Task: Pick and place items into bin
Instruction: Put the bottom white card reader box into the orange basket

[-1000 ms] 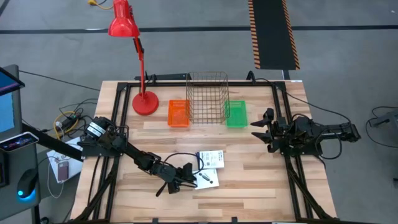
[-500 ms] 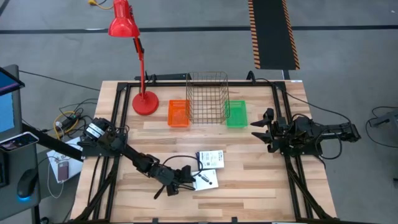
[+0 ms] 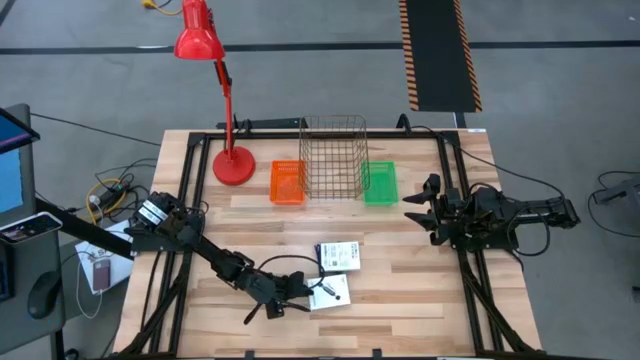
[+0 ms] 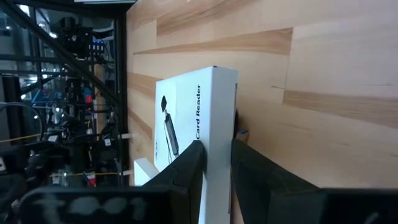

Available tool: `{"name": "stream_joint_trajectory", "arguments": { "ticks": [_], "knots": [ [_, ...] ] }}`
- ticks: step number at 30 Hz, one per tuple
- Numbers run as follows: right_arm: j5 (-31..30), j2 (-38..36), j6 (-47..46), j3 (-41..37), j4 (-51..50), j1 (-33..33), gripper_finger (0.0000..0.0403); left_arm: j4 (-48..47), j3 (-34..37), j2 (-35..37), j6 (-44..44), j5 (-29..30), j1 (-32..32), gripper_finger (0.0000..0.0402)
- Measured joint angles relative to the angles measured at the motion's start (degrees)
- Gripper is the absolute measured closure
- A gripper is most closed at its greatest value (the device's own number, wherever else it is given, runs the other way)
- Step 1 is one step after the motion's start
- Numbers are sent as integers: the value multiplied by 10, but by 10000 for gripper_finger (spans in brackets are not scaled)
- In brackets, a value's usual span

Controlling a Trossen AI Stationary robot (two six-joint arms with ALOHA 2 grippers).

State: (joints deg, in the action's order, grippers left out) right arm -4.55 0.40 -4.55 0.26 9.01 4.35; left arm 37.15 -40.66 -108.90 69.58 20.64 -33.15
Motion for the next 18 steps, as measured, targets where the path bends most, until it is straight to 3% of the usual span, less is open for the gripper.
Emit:
{"name": "stream_joint_trajectory", "arguments": {
  "ticks": [18],
  "knots": [
    [0,0,0,0,0,0,204,10,0,-1,0,105,-31,341]
  ]
}}
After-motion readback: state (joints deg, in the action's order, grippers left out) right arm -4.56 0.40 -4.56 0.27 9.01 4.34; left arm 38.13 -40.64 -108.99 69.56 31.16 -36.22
